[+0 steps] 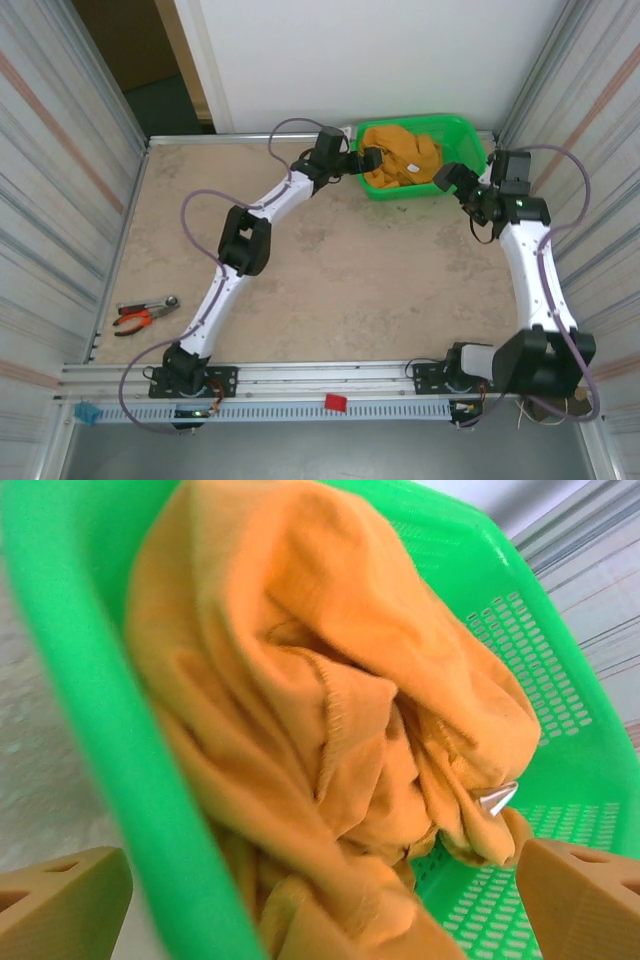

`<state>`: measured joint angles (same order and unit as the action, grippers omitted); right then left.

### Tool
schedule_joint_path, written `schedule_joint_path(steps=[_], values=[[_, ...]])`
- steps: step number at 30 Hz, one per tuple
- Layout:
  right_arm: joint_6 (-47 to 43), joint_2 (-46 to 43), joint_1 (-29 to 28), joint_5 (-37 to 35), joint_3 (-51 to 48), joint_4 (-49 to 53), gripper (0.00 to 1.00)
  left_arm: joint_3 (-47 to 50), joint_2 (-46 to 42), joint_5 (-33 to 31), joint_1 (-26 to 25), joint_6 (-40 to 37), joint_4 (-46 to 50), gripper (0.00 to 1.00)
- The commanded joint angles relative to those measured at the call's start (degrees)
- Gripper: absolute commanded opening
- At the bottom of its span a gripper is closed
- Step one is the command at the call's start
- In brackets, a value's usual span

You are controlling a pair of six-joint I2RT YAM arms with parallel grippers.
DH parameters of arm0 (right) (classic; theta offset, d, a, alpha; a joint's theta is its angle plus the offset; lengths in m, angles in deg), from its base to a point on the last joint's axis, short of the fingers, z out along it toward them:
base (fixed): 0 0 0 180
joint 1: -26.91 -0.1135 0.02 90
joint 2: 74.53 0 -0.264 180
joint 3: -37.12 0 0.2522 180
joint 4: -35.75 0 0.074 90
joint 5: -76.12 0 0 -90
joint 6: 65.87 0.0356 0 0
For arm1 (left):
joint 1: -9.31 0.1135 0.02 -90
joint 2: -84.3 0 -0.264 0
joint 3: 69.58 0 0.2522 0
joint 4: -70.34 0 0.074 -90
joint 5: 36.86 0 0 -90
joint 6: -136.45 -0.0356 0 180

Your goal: Fold the inside-out t-shirt

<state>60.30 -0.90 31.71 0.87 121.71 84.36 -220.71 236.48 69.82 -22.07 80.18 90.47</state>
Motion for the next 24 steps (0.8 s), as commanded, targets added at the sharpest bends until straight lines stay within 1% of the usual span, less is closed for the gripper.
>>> schedule_joint_path(steps=[1, 4, 6, 12, 17, 20, 24], values=[[2.38, 5.25, -1.36, 2.27, 4.5, -1.48, 0.95, 7.03, -10.76, -2.04, 3.46, 0.24, -3.27, 0.99], [1.63, 11.28, -2.91, -0.1, 9.4, -3.53, 0.94, 9.94, -16.36, -3.25, 3.92, -1.53, 1.59, 0.99], [-0.39, 18.34, -3.76, -1.57, 17.2, -0.58, 0.91, 13.22, -20.53, -3.32, 3.76, -2.72, 3.92, 0.99], [-4.61, 36.88, -7.22, -12.0, 37.3, 7.17, 0.89, 32.5, -36.59, -4.75, 3.6, -3.98, 2.51, 0.99], [-6.23, 47.98, -8.67, -19.98, 48.13, 10.47, 0.91, 46.51, -47.43, -5.74, 3.42, -3.92, 1.91, 0.99], [-6.81, 54.42, -9.17, -21.59, 53.69, 12.15, 0.92, 53.7, -52.45, -5.36, 3.43, -2.98, 1.0, 0.99], [-6.88, 63.0, -9.45, -20.89, 62.1, 15.08, 0.92, 60.82, -57.02, -4.64, 3.34, -1.56, 0.44, 0.99]])
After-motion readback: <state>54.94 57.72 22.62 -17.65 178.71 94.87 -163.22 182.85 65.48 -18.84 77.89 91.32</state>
